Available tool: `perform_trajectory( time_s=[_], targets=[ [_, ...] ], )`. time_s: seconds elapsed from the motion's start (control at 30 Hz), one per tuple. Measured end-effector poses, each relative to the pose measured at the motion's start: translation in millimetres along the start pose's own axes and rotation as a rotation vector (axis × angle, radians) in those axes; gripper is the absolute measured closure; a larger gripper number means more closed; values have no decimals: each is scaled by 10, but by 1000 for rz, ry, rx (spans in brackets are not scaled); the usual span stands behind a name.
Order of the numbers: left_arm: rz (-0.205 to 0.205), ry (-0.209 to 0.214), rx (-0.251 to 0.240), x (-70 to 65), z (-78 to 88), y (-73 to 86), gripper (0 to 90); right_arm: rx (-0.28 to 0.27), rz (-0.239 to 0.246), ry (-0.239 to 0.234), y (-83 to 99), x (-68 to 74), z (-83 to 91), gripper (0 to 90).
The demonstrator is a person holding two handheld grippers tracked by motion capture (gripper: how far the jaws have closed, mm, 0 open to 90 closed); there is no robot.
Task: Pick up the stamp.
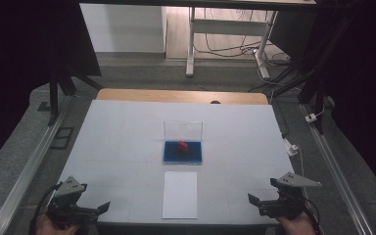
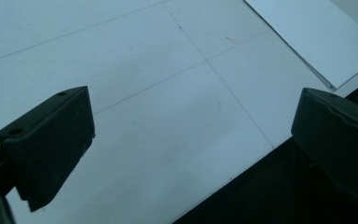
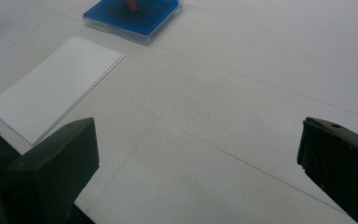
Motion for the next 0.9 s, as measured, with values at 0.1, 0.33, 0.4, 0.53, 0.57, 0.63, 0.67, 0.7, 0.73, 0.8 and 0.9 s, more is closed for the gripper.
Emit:
perform_trajectory(
  time_s=[0.1,0.33,0.4,0.53,0.57,0.63,0.67,0.7,0.73,0.8,0.9],
  targets=[
    [2,9,-13,3,16,3,0,3,11,-6,-1,12,-3,0],
    [-7,15,-12,-11,9,1,0,22,30,-22,1,36,-20,0],
    [-7,16,-9,-11,7,0,0,27,27,-26,3,36,-24,0],
    [-7,21,-3,-9,1,1,0,30,16,-31,3,26,-26,0],
    [-7,21,-1,-10,-2,1,0,31,14,-32,3,24,-25,0],
    [-4,22,0,-11,-4,1,0,32,10,-32,3,18,-28,0],
    [-4,23,3,-10,-7,3,2,33,9,-33,2,17,-28,0],
    [-3,22,3,-11,-8,3,3,34,9,-34,2,19,-29,0],
    [-3,22,3,-11,-8,3,3,35,10,-34,1,21,-30,0],
    [-5,20,6,-11,-10,3,4,36,8,-37,-1,29,-31,0],
    [-4,21,6,-11,-9,3,5,29,-2,-46,-8,40,-31,0]
  ],
)
Point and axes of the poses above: each handheld gripper's, and its own axes: z roughly backward along the jaws, y roughly out of its underside, x roughly to its left, the point moved 3 cm from there along -z, roughly forward along the jaws, and after that the axes turned 15 degrees about -x, right-handed, at the moved point
